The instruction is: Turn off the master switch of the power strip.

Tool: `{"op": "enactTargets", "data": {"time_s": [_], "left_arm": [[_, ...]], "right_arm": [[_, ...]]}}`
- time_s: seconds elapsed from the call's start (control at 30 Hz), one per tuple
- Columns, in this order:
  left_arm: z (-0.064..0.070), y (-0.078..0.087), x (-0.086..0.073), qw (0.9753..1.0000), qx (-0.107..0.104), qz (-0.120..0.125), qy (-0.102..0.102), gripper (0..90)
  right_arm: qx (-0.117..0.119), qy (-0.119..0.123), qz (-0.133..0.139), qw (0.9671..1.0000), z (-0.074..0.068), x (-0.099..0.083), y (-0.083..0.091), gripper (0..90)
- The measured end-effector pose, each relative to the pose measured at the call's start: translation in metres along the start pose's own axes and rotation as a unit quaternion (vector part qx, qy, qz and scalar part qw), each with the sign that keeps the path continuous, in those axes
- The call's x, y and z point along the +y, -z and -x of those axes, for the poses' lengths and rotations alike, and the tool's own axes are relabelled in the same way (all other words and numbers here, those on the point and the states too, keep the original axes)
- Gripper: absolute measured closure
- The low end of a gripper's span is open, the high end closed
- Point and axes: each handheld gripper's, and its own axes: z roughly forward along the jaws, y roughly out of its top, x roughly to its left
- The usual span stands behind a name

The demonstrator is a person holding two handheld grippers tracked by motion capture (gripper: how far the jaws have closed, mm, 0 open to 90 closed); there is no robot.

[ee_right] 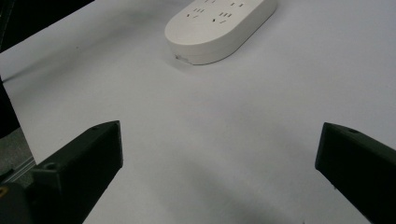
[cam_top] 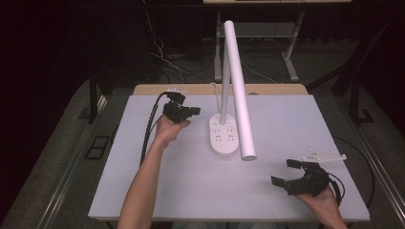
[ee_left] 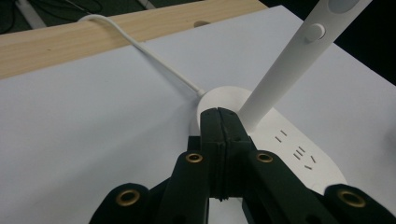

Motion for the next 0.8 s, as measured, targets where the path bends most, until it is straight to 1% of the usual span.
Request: {"op": "enactTargets", "data": {"time_s": [0.13,0.2,0.37,0.43,0.5,0.57,0.67,0.8], "left_arm": [[-0.001,0.013,-0.001,1.0,0.003,0.006,0.002,88.8],[-0.001,0.018,-0.001,0.9999,-0.001,0.011,0.005,88.0],[0.003,0.033,-0.002,0.9998,-0.005,0.018,-0.004,86.6],[0.005,0.039,-0.004,0.9998,-0.008,0.02,-0.004,85.3],[0.006,0.044,-0.007,0.9997,-0.009,0.018,-0.01,83.3],[0.007,0.05,-0.01,0.9997,-0.009,0.022,-0.008,80.8],[0.01,0.058,-0.015,0.9996,-0.01,0.02,-0.014,74.5],[0.013,0.067,-0.021,0.9996,-0.008,0.021,-0.02,59.7]], "right_arm": [[0.0,0.001,0.0,1.0,0.0,0.0,0.0,0.3],[0.001,0.0,0.0,1.0,0.0,0.0,0.0,0.3],[0.002,0.0,-0.001,1.0,0.0,0.0,0.0,0.3],[0.001,0.0,0.001,1.0,0.0,0.0,0.0,0.3],[0.001,-0.002,0.002,1.0,0.0,0.0,0.0,0.3],[0.001,-0.002,0.002,1.0,0.0,0.0,0.0,0.3],[0.002,-0.002,0.002,1.0,0.0,0.0,0.0,0.3],[0.002,-0.002,0.003,1.0,0.0,0.0,0.0,0.3]]}}
